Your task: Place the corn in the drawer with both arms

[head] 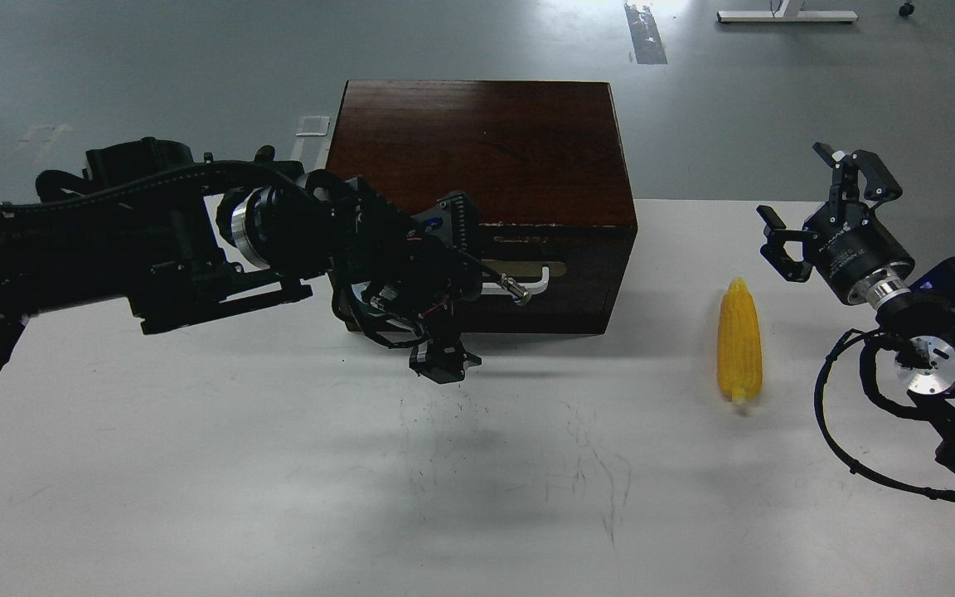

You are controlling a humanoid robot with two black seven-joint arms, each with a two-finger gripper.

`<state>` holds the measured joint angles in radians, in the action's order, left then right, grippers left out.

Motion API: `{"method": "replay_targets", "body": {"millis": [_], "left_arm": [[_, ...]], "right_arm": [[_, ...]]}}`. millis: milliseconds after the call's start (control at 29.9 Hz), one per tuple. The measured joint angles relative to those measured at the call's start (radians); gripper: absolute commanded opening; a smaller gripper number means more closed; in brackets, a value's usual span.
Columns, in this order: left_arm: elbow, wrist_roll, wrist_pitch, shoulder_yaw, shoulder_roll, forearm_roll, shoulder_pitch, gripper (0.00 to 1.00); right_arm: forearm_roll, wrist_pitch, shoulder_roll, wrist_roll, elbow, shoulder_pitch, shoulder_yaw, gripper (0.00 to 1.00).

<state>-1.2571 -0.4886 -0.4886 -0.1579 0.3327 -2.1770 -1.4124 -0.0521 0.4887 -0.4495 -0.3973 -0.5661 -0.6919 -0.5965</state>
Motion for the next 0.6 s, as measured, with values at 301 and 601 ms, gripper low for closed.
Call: {"method": "replay_targets", "body": {"millis": [301, 601], "left_arm": [[-0.065, 0.0, 0.0, -0.025, 0.012, 0.005, -0.009, 0.99], [-0.164, 0.0, -0.001, -0.028, 0.034, 0.008, -0.015, 0.99]], "right_arm": [[0.0, 0.0, 0.0, 0.0, 0.0, 0.003, 0.0, 1.0], [0.0, 0.0, 0.0, 0.0, 0.0, 0.006, 0.0, 1.0]]}}
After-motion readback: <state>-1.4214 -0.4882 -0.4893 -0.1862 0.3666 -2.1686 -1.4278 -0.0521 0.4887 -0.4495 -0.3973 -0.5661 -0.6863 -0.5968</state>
